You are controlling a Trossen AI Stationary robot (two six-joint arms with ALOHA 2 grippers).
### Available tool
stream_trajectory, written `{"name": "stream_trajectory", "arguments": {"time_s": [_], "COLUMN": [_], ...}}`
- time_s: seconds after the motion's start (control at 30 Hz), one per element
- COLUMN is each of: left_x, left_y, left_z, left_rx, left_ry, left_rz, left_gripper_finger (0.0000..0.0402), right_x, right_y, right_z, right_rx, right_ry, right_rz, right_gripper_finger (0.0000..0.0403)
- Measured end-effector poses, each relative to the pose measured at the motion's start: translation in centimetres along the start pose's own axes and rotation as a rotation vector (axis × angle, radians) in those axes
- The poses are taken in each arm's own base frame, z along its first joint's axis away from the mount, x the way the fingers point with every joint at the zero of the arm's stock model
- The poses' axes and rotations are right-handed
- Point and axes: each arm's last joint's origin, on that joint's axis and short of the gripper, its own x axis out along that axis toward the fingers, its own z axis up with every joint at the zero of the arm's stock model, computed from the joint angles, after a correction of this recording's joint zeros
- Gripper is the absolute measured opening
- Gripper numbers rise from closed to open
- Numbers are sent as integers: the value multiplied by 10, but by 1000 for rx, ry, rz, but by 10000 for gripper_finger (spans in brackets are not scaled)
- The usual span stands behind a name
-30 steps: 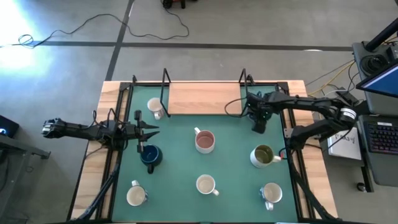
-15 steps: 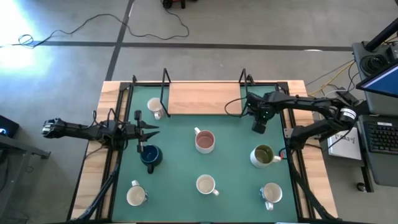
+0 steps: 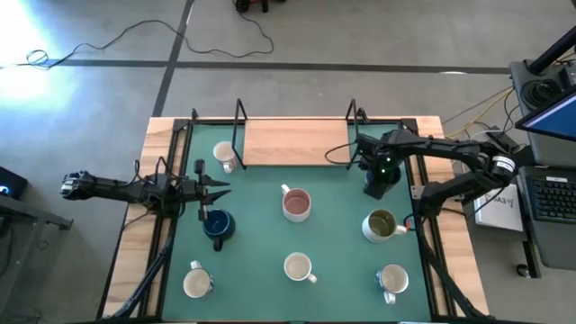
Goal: Place coffee mugs
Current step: Put the blue mug on the shelf
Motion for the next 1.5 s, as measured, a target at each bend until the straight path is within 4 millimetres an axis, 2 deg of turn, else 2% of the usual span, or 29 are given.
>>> {"name": "stream_trajectory", "arguments": {"time_s": [0.27,0.57,0.87,1.07,1.2,1.5], "left_x": [0,0,0,0,0,0], "left_y": [0,0,0,0,0,0], "left_z": [0,0,0,0,0,0], "left_rx": [0,0,0,0,0,0], "left_ry": [0,0,0,0,0,0], "left_rz": [0,0,0,0,0,0], "left_gripper_finger": [68,68,68,68,68,68], "right_x": [-9,-32,-58,-76,-83,-86], "right_y": [27,68,100,109,112,101], "right_z": [5,12,26,38,44,63], "right_rx": [-37,-113,-215,-284,-345,-339], "right_ry": [-33,-126,-344,-503,-603,-725], "right_rz": [-5,18,96,141,99,-12], "right_gripper_finger": [14,13,13,13,13,13]}}
